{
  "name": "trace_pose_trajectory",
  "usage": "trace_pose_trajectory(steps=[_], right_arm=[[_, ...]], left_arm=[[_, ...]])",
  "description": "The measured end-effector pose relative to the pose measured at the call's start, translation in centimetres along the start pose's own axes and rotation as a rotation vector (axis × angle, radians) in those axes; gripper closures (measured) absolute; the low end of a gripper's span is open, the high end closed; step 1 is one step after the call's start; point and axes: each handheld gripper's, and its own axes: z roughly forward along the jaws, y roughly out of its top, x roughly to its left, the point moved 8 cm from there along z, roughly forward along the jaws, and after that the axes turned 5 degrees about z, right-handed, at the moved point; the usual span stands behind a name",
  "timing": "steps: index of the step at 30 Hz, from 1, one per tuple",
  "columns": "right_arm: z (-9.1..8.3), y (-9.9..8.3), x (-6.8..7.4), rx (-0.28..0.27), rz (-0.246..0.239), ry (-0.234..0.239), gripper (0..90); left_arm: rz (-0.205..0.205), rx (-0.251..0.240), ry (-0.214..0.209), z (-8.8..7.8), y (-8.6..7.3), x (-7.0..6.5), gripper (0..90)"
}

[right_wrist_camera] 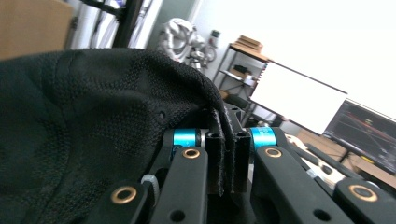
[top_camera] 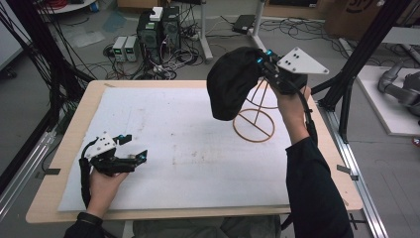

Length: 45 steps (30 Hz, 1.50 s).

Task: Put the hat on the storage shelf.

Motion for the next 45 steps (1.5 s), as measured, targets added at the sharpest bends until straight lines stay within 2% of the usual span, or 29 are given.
trace_pose_trajectory(steps=[4,7,9,12,16,19,23,29,35,38,40,45], right_arm=[[-0.6,-0.1,-1.4,-0.007,-0.003,-0.034,88.6],[-0.5,-0.4,-2.1,-0.009,0.004,-0.038,88.6],[-0.2,-0.3,-2.1,-0.015,0.022,-0.021,88.6],[0.6,0.3,-0.8,-0.015,0.014,0.015,88.6],[1.4,1.2,1.3,-0.027,-0.024,0.064,88.6],[2.0,1.3,1.6,-0.024,-0.022,0.071,88.6],[2.5,0.8,0.7,-0.019,-0.025,0.06,88.6],[2.4,-0.2,-1.4,0.006,-0.021,0.014,88.5],[0.5,-1.2,-3.5,0.029,0.016,-0.017,88.3],[-0.6,-2.0,-4.7,0.062,0.025,-0.054,88.3],[-1.2,-2.3,-5.3,0.057,0.03,-0.068,88.2],[-1.8,-3.2,-6.1,0.081,0.044,-0.104,88.0]], left_arm=[[-0.002,0.001,-0.001,0.2,0.0,-0.1,15.4],[0.0,0.001,-0.005,0.3,0.1,-0.2,15.4],[0.004,0.005,-0.007,0.4,0.0,-0.3,15.4],[0.003,0.006,-0.007,0.4,0.0,-0.4,15.4],[0.001,0.008,-0.004,0.4,-0.1,-0.2,15.5],[-0.002,0.008,-0.003,0.3,-0.2,-0.1,15.5],[0.0,0.006,-0.004,0.1,-0.2,-0.1,15.5],[-0.006,0.015,-0.008,0.1,-0.5,-0.1,15.5],[-0.004,0.018,-0.013,0.2,-0.5,-0.1,15.5],[-0.008,0.021,-0.015,0.3,-0.5,-0.2,15.5],[-0.005,0.023,-0.019,0.5,-0.5,-0.2,15.5],[0.001,0.029,-0.032,1.1,-0.4,-0.6,15.5]])
